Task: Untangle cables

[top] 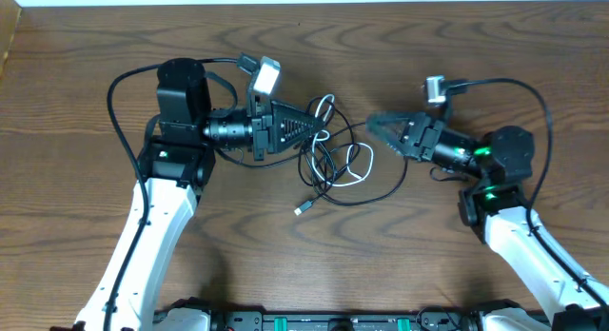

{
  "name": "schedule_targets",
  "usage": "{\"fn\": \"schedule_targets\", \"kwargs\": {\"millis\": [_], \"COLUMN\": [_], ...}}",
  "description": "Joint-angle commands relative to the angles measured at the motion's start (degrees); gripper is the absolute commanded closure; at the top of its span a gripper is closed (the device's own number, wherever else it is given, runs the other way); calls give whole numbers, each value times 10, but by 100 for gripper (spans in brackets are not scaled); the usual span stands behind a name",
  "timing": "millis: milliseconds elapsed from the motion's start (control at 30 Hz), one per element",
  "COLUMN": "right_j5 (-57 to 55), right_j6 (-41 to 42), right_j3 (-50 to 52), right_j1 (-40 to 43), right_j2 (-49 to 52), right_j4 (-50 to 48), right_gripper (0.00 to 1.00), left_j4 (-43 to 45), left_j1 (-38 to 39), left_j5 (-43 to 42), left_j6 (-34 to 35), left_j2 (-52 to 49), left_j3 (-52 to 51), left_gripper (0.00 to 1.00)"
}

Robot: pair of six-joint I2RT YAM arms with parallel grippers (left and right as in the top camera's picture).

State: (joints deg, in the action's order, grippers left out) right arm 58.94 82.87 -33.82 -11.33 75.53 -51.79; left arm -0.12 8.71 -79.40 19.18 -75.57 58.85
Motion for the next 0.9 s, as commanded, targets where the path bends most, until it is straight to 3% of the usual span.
{"fn": "schedule_targets", "kwargs": {"millis": [0,433,867], "right_j5": [-42,-193,-213], "right_j6": [111,139,170], "right_j3": [-2,-2,-2], "right_j1": [-37,-111,-126], "right_j2": [-3,-3,-3], "right_j4": [-9,-43,-88], "right_gripper": [54,51,55], "left_j4": [2,2,2], "left_j1": [0,23,39], "left_j5": [-13,-40,-40], "left_j6": [-19,-57,-67], "left_j2": [-11,-12,-12], "left_j3": [6,6,6], "left_gripper": [92,92,92]}}
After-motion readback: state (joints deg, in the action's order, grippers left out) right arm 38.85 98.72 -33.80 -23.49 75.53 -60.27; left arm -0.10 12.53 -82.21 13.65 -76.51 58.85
